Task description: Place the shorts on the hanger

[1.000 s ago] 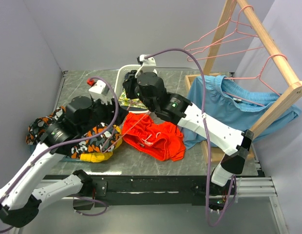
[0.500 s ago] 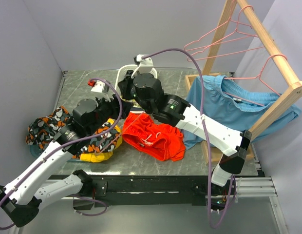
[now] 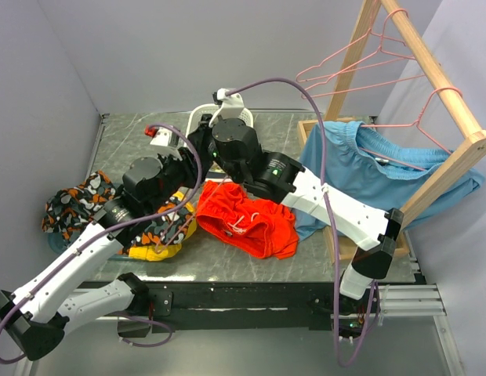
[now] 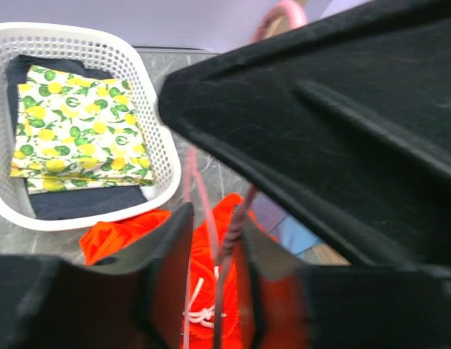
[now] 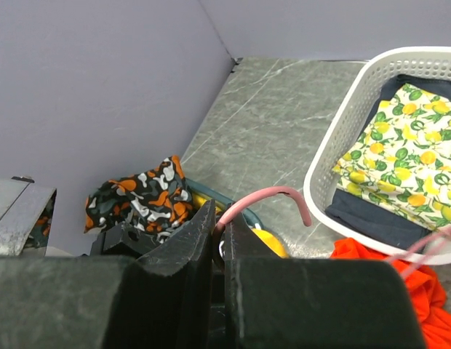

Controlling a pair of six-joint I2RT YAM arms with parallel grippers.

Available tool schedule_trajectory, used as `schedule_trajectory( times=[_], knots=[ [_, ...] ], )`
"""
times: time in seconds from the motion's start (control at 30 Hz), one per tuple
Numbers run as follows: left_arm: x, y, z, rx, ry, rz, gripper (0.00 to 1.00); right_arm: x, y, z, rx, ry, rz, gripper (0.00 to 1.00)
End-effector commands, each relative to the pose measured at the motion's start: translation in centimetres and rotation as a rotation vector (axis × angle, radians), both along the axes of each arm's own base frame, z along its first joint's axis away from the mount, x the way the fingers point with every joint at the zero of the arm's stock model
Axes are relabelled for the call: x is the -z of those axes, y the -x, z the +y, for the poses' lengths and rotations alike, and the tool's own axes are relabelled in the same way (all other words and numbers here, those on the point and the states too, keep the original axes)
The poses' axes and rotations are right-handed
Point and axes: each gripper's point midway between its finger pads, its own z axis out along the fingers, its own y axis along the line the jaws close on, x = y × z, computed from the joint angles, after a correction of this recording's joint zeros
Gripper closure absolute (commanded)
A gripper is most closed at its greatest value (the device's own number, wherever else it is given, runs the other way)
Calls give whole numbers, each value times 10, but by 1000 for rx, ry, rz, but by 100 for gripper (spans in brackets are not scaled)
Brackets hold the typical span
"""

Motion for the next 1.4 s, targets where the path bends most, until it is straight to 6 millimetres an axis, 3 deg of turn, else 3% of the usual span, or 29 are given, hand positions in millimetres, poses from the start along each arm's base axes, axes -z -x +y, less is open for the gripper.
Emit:
schedule_trajectory(
  times=[0.0, 0.03, 0.1, 0.27, 0.33, 0.37, 0.5, 0.53, 0.6, 0.77, 0.87, 0.9, 0.93, 0.97, 1.03, 1.1, 1.13, 1.2, 1.23, 1.37],
  knots=[
    [-13, -3, 4, -26, 16, -47, 83, -33, 15, 7, -50, -80, -28, 100],
    [-13, -3, 5, -29, 17, -53, 90, -32, 16, 7, -53, -80, -24, 100],
    [-17, -1, 9, -40, 25, -66, 99, -31, 19, 5, -59, -78, -21, 80],
    [-16, 2, 18, -69, 37, -70, 99, -26, 30, -10, -71, -69, -13, 44],
    [-13, 3, 20, -76, 39, -57, 99, -17, 34, -14, -82, -56, -2, 36],
    [-12, 4, 20, -76, 36, -53, 99, -24, 38, -22, -84, -72, -11, 30],
    [-14, 7, 27, -96, 35, -54, 99, -17, 48, -36, -96, -65, 1, 20],
    [-13, 7, 29, -102, 29, -52, 99, -5, 49, -38, -93, -48, 15, 18],
    [-14, 8, 30, -105, 24, -51, 99, -7, 52, -50, -84, -61, 11, 15],
    [-12, 10, 33, -101, -10, -48, 99, 12, 60, -69, -73, -17, 27, 12],
    [-12, 17, 33, -72, -36, -50, 99, 44, 63, -85, -32, 32, 83, 13],
    [-11, 20, 33, -55, -49, -45, 99, 59, 63, -95, -3, 73, 107, 14],
    [-15, 25, 27, -5, -65, -52, 99, 86, 65, -102, 19, 120, 143, 14],
    [-7, 32, 25, 32, -93, -31, 99, 94, 66, -114, 48, 134, 156, 16],
    [2, 43, 16, 117, -116, -14, 99, 138, 70, -139, 126, 223, 223, 19],
    [10, 54, 13, 159, -133, 4, 99, 155, 77, -158, 154, 232, 251, 21],
    [14, 58, 13, 166, -135, 14, 99, 180, 83, -165, 165, 255, 289, 23],
    [8, 69, 14, 191, -123, -9, 99, 194, 91, -173, 163, 232, 315, 29],
    [6, 73, 15, 200, -129, -16, 99, 218, 96, -179, 170, 250, 352, 30],
    [7, 96, 4, 327, -139, -16, 99, 258, 105, -182, 177, 267, 427, 42]
  ],
)
